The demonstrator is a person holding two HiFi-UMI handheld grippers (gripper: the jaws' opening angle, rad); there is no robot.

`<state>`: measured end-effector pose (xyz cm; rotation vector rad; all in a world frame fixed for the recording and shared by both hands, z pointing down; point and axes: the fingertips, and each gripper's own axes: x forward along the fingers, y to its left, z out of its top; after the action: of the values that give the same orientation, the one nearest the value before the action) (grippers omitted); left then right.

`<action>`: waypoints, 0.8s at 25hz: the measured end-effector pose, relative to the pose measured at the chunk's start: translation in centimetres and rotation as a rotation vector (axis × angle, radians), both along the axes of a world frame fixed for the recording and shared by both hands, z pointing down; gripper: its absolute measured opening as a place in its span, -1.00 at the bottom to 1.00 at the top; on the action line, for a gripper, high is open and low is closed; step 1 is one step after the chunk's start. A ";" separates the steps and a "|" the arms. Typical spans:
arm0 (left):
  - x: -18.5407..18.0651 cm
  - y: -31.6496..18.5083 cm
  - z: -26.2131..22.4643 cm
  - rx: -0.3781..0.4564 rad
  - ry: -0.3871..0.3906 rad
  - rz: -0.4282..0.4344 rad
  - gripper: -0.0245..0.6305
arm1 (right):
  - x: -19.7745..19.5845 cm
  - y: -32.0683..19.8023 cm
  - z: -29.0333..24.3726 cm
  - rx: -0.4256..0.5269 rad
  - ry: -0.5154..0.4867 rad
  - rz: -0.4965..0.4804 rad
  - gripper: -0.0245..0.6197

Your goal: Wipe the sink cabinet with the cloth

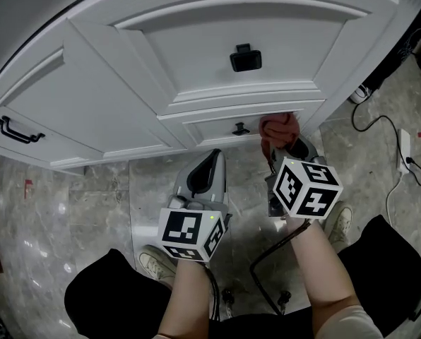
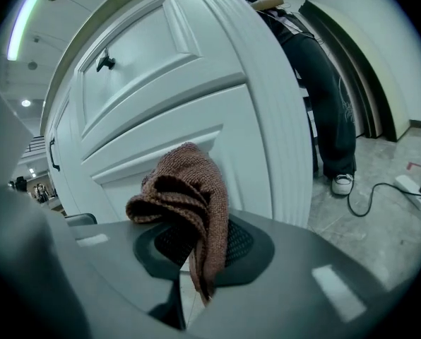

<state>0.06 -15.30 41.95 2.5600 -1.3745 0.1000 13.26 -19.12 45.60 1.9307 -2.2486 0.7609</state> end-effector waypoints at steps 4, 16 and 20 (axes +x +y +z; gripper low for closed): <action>1.4 0.1 -0.5 0.015 0.001 0.024 -0.92 | 1.8 0.2 -0.2 -0.007 0.004 0.033 -0.66; 2.2 0.1 -0.6 0.008 0.046 0.029 -0.92 | 6.7 1.3 0.1 -0.025 -0.019 0.119 -0.67; 1.3 0.2 0.6 -0.004 0.035 0.024 -0.92 | 6.2 1.7 1.3 -0.020 0.000 0.111 -0.67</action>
<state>1.35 -15.07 42.57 2.5624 -1.3298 0.0614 19.50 -17.45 46.95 2.0607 -2.1404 0.7929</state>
